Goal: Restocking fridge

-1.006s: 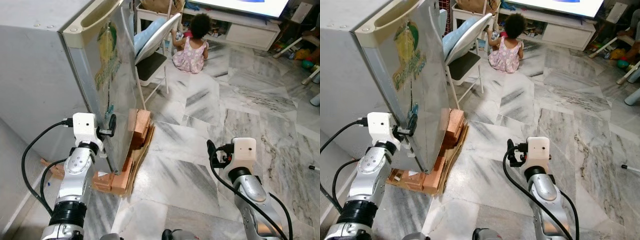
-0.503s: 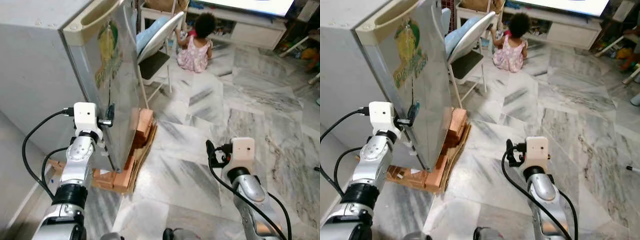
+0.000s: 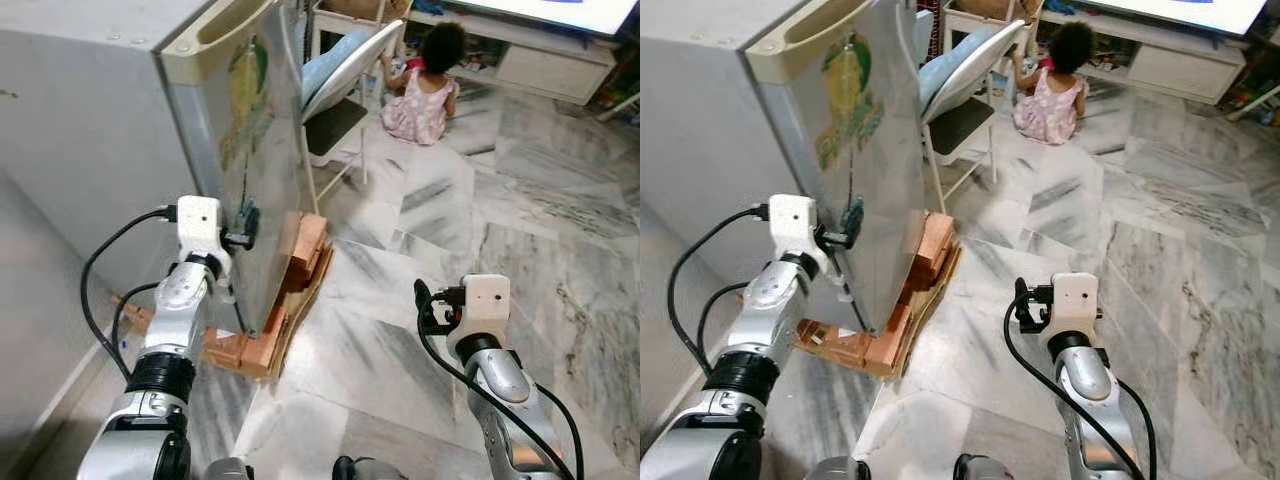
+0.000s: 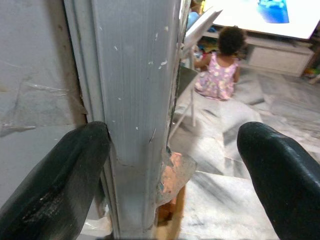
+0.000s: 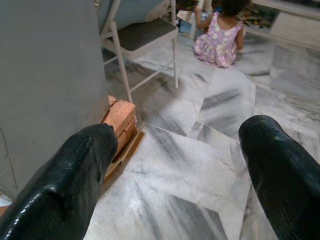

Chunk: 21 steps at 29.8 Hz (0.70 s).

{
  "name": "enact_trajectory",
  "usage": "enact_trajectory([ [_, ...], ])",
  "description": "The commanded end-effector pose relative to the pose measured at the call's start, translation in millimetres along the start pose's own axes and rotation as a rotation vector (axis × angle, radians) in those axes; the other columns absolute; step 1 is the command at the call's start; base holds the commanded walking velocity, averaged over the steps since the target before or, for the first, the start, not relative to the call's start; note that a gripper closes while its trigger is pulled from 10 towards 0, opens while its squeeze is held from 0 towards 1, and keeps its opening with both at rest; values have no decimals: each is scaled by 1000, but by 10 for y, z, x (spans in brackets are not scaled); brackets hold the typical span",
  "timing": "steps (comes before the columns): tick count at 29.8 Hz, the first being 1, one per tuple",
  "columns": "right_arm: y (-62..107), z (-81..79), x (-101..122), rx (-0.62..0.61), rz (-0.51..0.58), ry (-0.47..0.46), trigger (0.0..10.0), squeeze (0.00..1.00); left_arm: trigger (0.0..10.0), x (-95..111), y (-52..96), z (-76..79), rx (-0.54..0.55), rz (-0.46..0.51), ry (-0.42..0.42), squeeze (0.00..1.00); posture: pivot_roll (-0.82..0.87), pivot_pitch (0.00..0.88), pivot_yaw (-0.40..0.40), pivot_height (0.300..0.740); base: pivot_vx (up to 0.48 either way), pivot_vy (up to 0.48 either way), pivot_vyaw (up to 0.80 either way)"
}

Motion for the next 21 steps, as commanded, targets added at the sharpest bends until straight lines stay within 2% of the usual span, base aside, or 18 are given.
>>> enact_trajectory([
  [1,5,75,-37,-27,-13,10,10000,0,10000,83,-44,304,-120,19,-3,0,43,114,-39,740,0,0,0],
  [3,8,77,-44,-29,-14,9,10000,0,10000,70,-32,366,-148,15,5,0,43,113,-38,740,0,0,0],
  [7,9,66,-59,-27,-19,8,10000,0,10000,34,-29,393,-152,10,-13,0,45,113,-39,740,0,0,0],
  [9,7,105,-112,-43,-47,83,10000,0,10000,24,-55,417,-160,0,-13,0,46,112,-42,740,0,0,0],
  [11,26,195,-264,-71,-122,120,10000,0,10000,60,-95,524,-188,3,-8,0,51,112,-45,740,0,0,0],
  [13,66,301,-447,-98,-208,110,10000,0,10000,119,-139,782,-257,16,-9,0,64,111,-50,740,0,0,0],
  [15,103,365,-591,-109,-275,78,10000,0,10000,163,-112,1286,-407,26,0,0,66,110,-50,740,0,0,0],
  [16,103,365,-591,-109,-275,78,10000,0,10000,163,-112,1286,-407,26,0,0,66,110,-50,740,0,0,0],
  [17,115,382,-660,-107,-308,59,10000,0,10000,177,36,1859,-590,9,75,0,58,106,-46,740,0,0,0],
  [18,115,382,-660,-107,-308,59,10000,0,10000,177,36,1859,-590,9,75,0,58,106,-46,740,0,0,0],
  [19,114,379,-668,-104,-313,58,10000,0,10000,187,181,2170,-712,9,67,0,51,103,-45,740,0,0,0],
  [21,111,365,-655,-97,-308,65,10000,0,10000,203,387,2507,-852,10,60,0,34,102,-40,740,0,0,0],
])
Point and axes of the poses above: a point about 5 cm out from each wrist's last joint towards the gripper, its own y axis pointing back from the gripper into the wrist, its own x axis along the axis of the wrist's last joint, z = x × y, the point moved 6 cm from there along -y, pointing out of the wrist towards the gripper, and after that the axes turned 6 degrees about y, right-handed, at the moved point
